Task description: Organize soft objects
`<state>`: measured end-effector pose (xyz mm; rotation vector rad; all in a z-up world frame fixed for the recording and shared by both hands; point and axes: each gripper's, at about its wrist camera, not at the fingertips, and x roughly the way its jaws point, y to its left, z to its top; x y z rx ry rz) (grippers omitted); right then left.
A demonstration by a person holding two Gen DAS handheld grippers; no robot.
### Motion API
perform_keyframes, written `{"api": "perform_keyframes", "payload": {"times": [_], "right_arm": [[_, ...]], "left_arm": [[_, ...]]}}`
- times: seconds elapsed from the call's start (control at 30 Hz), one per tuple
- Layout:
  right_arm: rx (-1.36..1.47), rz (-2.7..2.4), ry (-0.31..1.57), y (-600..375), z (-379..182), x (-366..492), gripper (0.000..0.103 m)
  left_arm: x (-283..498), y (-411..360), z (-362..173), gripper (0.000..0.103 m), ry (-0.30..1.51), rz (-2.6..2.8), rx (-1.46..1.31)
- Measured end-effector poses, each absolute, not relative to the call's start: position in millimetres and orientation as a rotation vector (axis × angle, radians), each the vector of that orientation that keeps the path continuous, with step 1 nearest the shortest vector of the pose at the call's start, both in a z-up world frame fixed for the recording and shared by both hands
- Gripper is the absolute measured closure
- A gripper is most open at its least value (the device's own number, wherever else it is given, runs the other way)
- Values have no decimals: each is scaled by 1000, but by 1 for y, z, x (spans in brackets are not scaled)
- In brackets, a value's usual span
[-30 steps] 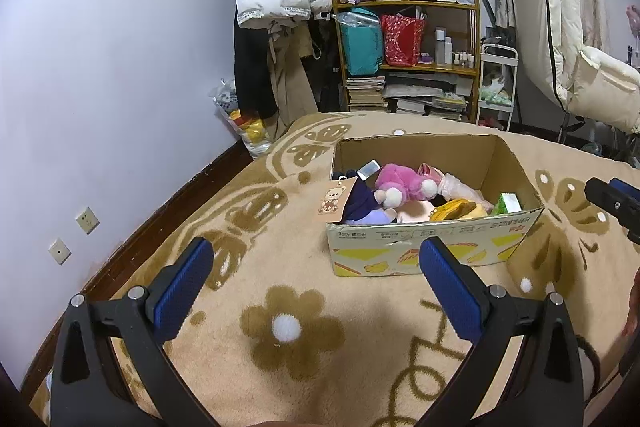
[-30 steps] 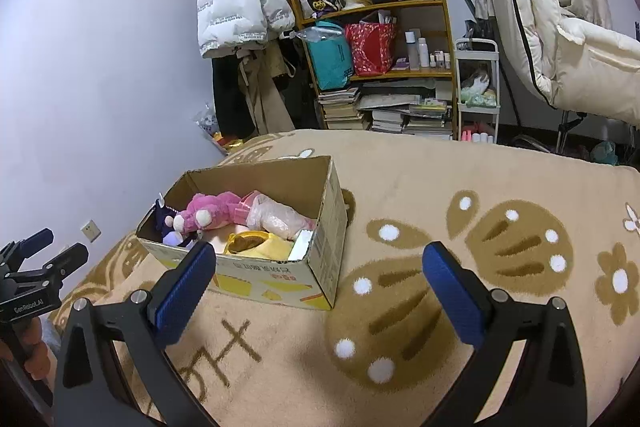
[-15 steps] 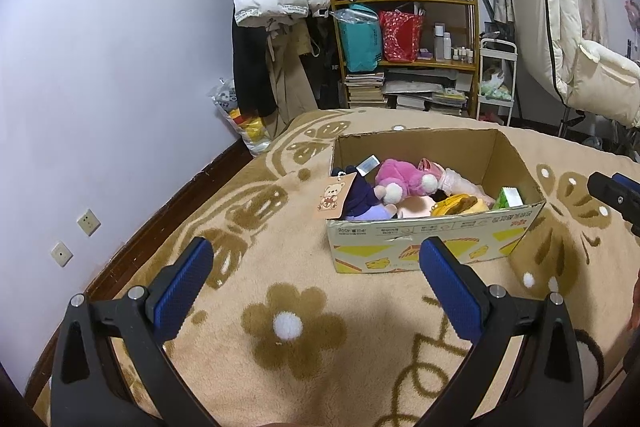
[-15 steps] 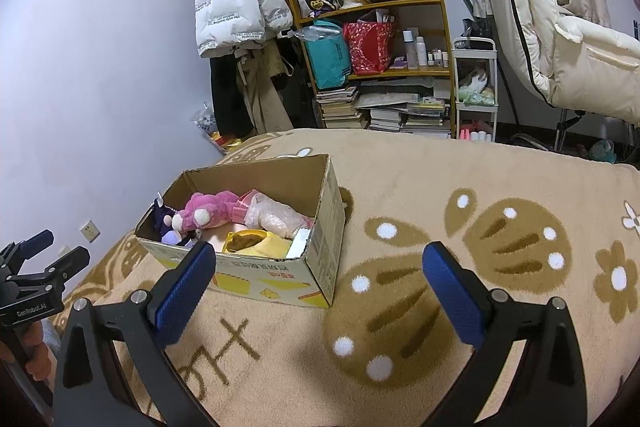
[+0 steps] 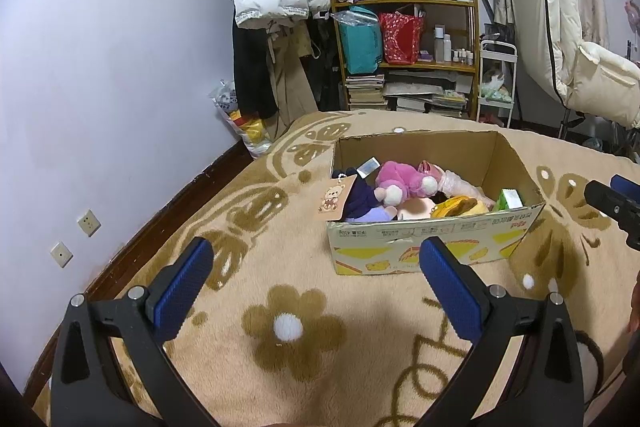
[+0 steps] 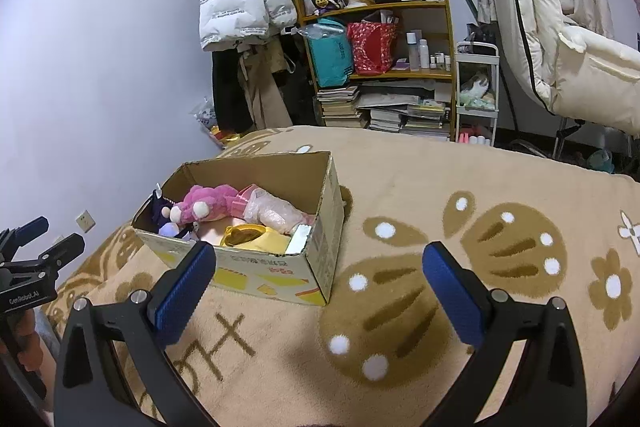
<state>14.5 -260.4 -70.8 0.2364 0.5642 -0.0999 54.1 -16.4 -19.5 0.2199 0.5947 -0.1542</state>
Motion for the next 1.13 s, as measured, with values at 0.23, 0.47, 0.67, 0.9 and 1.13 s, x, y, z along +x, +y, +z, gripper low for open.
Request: {"api": "perform_keyframes", "payload": {"times": [0.23, 0.47, 0.67, 0.9, 1.13], "right_arm": [[232, -99, 567, -258, -71, 16, 0], [235, -97, 566, -259, -71, 16, 0], [232, -98, 566, -258, -71, 16, 0], [234, -98, 564, -258, -71, 16, 0], [235, -97, 566, -258, -71, 16, 0]], "left_arm": [[55, -17, -19, 1, 588, -156, 221], [55, -17, -19, 1, 591, -158, 218], [55, -17, -20, 1, 593, -156, 221], [54, -16, -21, 1, 592, -158, 216], [54, -16, -21, 1, 596, -157, 215]]}}
